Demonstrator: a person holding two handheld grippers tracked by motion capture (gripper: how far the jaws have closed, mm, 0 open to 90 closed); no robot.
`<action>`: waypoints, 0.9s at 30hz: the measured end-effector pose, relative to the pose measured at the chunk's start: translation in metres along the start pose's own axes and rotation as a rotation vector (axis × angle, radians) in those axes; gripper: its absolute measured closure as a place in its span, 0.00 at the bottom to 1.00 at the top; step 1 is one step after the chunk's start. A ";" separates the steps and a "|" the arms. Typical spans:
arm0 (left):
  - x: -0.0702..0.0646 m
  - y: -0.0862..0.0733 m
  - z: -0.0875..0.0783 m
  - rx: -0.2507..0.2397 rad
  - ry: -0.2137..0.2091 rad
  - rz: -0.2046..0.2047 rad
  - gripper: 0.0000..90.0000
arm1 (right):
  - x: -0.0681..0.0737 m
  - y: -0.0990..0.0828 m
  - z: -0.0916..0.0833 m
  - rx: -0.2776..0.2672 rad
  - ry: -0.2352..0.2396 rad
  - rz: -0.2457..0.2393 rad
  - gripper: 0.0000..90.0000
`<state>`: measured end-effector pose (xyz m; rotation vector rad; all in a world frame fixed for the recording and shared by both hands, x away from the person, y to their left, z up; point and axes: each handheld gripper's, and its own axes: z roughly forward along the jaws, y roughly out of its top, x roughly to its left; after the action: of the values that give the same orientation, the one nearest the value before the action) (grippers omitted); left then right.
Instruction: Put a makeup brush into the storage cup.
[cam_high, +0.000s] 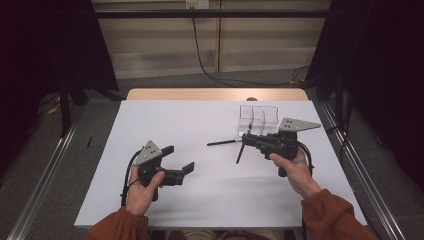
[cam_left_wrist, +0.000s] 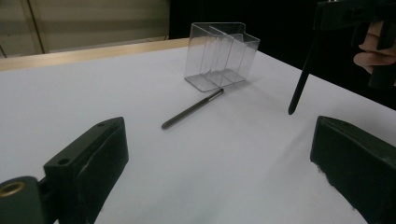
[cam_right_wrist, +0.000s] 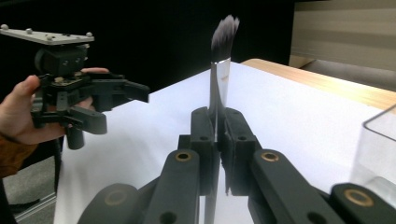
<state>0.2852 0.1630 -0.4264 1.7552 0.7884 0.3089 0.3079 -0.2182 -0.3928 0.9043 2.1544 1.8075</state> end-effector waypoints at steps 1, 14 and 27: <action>0.001 0.000 -0.002 -0.002 0.008 0.004 0.05 | -0.001 0.000 -0.001 0.000 -0.004 0.001 0.94; 0.010 -0.015 -0.028 -0.012 0.026 0.034 0.04 | -0.019 0.021 -0.017 -0.020 -0.092 -0.020 0.93; 0.012 -0.023 -0.039 -0.019 0.047 0.036 0.03 | -0.033 0.034 -0.019 -0.048 -0.136 -0.015 0.94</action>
<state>0.2638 0.2027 -0.4365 1.7508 0.7858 0.3823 0.3355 -0.2501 -0.3635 0.9672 2.0217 1.7299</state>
